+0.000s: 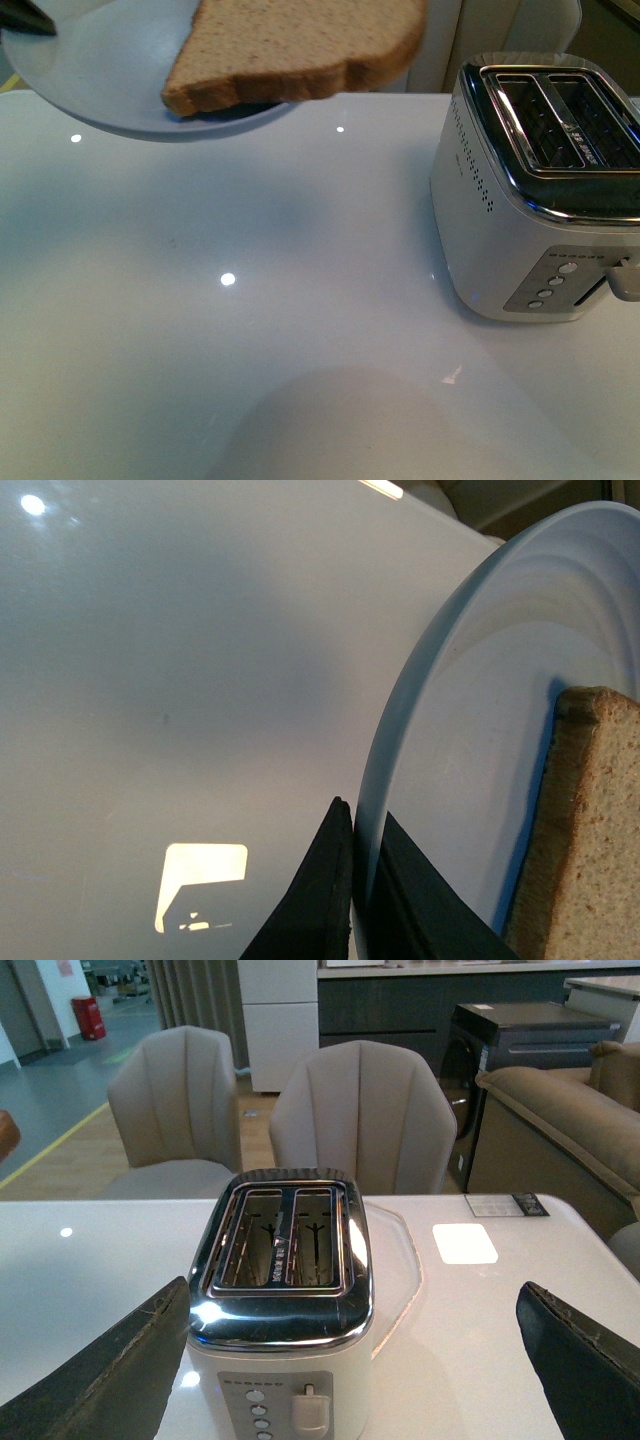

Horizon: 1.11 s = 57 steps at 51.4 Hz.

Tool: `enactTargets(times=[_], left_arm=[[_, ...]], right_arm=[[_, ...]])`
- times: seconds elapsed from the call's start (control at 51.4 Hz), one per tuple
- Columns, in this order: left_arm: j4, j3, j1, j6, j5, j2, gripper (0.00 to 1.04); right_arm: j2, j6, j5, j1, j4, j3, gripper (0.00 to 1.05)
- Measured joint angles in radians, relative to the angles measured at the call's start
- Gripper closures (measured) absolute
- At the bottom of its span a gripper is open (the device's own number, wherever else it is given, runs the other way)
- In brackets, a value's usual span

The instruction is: Left arm holds plate, right arm toasts bread

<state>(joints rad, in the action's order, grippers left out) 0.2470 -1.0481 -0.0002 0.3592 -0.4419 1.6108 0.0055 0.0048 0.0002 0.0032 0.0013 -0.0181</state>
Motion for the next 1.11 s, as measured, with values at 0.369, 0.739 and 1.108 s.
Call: enactTargets(times=[0.369,0.739,1.108], left_arm=[[0.019,-0.04,-0.154,0.092,0.011,-0.001,1.02],[0.042,-0.045,-0.17,0.098,0.024,-0.009,1.02],[0.055,-0.045,-0.177,0.1,0.019,-0.01,1.02]], right_arm=[[0.021,0.025,-0.034,-0.008,-0.041,-0.013,0.09],[0.571,0.379,-0.116,0.121,-0.184,-0.298,0.09],[1.057,0.599,-0.248,0.237,0.131,-0.55,0.09]])
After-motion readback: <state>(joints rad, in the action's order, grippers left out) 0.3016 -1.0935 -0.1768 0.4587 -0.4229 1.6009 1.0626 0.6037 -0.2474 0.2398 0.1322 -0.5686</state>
